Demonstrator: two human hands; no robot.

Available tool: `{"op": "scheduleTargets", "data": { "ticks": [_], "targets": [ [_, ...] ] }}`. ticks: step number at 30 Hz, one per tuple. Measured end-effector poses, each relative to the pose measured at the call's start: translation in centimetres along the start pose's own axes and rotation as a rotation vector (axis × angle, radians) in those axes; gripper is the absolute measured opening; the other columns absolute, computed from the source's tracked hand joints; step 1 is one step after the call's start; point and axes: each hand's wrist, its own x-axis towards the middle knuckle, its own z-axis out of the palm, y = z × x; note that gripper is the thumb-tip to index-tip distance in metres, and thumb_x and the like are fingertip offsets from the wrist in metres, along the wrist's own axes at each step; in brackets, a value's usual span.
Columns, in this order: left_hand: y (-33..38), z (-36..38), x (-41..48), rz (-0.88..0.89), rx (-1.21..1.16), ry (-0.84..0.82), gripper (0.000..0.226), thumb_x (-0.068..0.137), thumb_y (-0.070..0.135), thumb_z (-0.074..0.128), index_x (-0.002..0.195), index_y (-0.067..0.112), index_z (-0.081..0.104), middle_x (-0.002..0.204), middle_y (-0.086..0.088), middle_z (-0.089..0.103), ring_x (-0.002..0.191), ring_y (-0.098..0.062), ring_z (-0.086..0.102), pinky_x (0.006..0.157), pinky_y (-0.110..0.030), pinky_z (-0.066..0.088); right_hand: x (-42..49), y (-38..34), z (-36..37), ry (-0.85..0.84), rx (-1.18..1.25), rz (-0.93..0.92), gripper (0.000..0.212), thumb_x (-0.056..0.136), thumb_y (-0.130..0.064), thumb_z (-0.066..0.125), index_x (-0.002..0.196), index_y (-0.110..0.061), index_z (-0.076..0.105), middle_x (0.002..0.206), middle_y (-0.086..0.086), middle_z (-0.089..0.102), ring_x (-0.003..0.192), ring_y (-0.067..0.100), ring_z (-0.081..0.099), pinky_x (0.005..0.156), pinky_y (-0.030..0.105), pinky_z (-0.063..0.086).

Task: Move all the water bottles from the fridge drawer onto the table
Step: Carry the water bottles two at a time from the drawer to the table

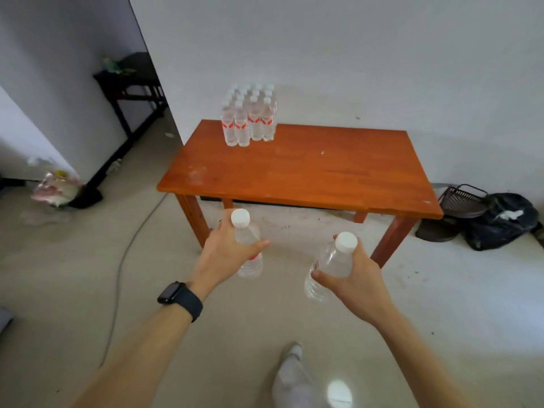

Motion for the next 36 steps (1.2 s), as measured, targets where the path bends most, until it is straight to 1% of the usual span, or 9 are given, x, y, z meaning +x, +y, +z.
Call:
{"op": "scheduleTargets", "data": {
  "ticks": [6,13,17,22,27,30,32,34,36],
  "targets": [
    [-3.6,1.5,9.9,-0.018,-0.008,-0.051,0.086,0.072,0.077,0.07,0.137,0.034,0.033,0.127,0.009,0.051,0.113,-0.016,0.054,0.092,-0.038,0.051,11.5,-1.0,3.2,-0.041,-0.009,0.008,0.068,0.076,-0.041,0.084,0.124,-0.037,0.036,0.114,-0.009,0.055,0.103,0.016,0.053,0.085,0.031,0.042],
    [-4.7,2.1,21.1,-0.089,-0.009,-0.105,0.071,0.083,0.068,0.059,0.133,0.029,0.028,0.124,0.005,0.047,0.105,-0.014,0.053,0.08,-0.028,0.045,24.8,-2.8,5.3,-0.097,0.001,0.036,0.067,0.075,-0.041,0.084,0.117,-0.041,0.032,0.111,-0.014,0.053,0.102,0.015,0.056,0.081,0.032,0.047],
    [-6.0,2.1,27.2,-0.109,-0.009,-0.15,0.061,0.087,0.069,0.045,0.131,0.029,0.03,0.126,0.003,0.047,0.11,-0.014,0.052,0.085,-0.031,0.046,31.4,-4.0,6.8,-0.092,-0.002,0.065,0.068,0.076,-0.039,0.084,0.116,-0.039,0.029,0.112,-0.012,0.051,0.103,0.014,0.054,0.084,0.033,0.047],
    [-8.8,2.7,35.3,-0.146,0.02,-0.236,0.068,0.088,0.068,0.038,0.139,0.024,0.032,0.133,-0.001,0.05,0.12,-0.021,0.055,0.088,-0.032,0.049,39.4,-4.0,10.0,-0.142,-0.021,0.11,0.061,0.081,-0.037,0.078,0.121,-0.03,0.033,0.114,-0.005,0.052,0.104,0.018,0.057,0.081,0.034,0.05],
    [-11.5,3.3,45.4,-0.07,0.037,-0.378,0.054,0.091,0.069,0.041,0.133,0.035,0.037,0.133,0.004,0.05,0.118,-0.015,0.056,0.095,-0.033,0.049,48.2,-3.8,13.9,-0.167,-0.065,0.112,0.065,0.079,-0.046,0.079,0.128,-0.03,0.039,0.119,-0.009,0.054,0.105,0.016,0.057,0.088,0.039,0.052],
    [-12.6,2.9,50.8,-0.006,0.102,-0.486,0.047,0.096,0.059,0.05,0.135,0.034,0.039,0.139,0.011,0.037,0.119,-0.008,0.048,0.095,-0.025,0.041,52.5,-4.1,16.6,-0.149,-0.064,0.157,0.07,0.073,-0.054,0.079,0.127,-0.033,0.04,0.116,-0.014,0.057,0.101,0.011,0.062,0.082,0.034,0.056],
    [-13.1,2.4,54.9,0.04,0.141,-0.523,0.046,0.096,0.056,0.054,0.133,0.031,0.043,0.142,0.008,0.03,0.12,-0.013,0.051,0.099,-0.025,0.041,55.3,-4.8,18.1,-0.144,-0.062,0.179,0.066,0.076,-0.05,0.079,0.125,-0.031,0.039,0.114,-0.012,0.057,0.095,0.01,0.064,0.072,0.023,0.054],
    [-13.2,2.0,58.7,0.082,0.165,-0.532,0.044,0.095,0.054,0.059,0.129,0.029,0.048,0.141,0.006,0.033,0.119,-0.016,0.054,0.099,-0.026,0.043,58.3,-5.4,19.1,-0.121,-0.069,0.182,0.062,0.08,-0.042,0.079,0.123,-0.029,0.037,0.114,-0.01,0.057,0.088,0.009,0.065,0.061,0.016,0.05],
    [-13.1,1.9,62.0,0.138,0.184,-0.521,0.041,0.093,0.05,0.064,0.125,0.026,0.054,0.137,0.006,0.042,0.115,-0.016,0.055,0.096,-0.027,0.046,61.0,-5.8,19.8,-0.081,-0.06,0.194,0.06,0.078,-0.041,0.078,0.121,-0.03,0.037,0.114,-0.009,0.058,0.088,0.009,0.066,0.065,0.022,0.054]
  ]
}}
